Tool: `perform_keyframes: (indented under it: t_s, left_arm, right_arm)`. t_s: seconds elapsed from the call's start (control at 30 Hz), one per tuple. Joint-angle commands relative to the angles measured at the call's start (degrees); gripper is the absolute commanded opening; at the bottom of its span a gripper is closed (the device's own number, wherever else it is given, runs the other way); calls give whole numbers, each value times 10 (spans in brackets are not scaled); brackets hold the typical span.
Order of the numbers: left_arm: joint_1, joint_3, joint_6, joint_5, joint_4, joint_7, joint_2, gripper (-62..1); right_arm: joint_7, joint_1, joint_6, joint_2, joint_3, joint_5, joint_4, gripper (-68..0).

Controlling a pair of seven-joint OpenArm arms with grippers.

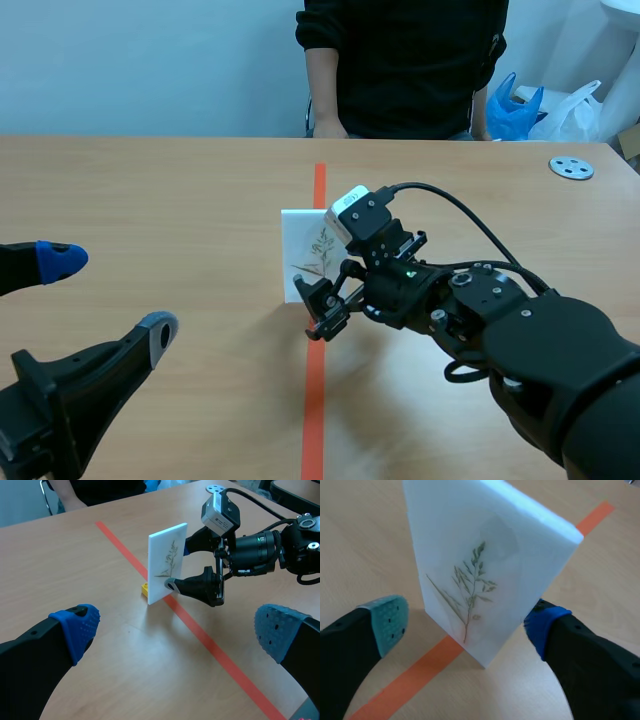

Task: Sort the leaf by its shape. The table is split by an orange tape line. A compound leaf with several leaflets goes to the left side, a simple leaf with one blade goes to the right side. Return to the home posture when a red brick is placed on the table.

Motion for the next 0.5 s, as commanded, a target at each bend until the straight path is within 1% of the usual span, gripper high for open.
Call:
perform_keyframes:
  t_s: [0.0, 0.47]
  left_arm:
    - [-1, 0, -2, -3, 14, -6, 2, 14]
    - [-2, 0, -2, -3, 14, -6, 2, 14]
  right_arm:
    - [12, 15, 0, 0, 1, 4, 12, -269]
    - [20, 14, 2, 0, 1, 4, 12, -488]
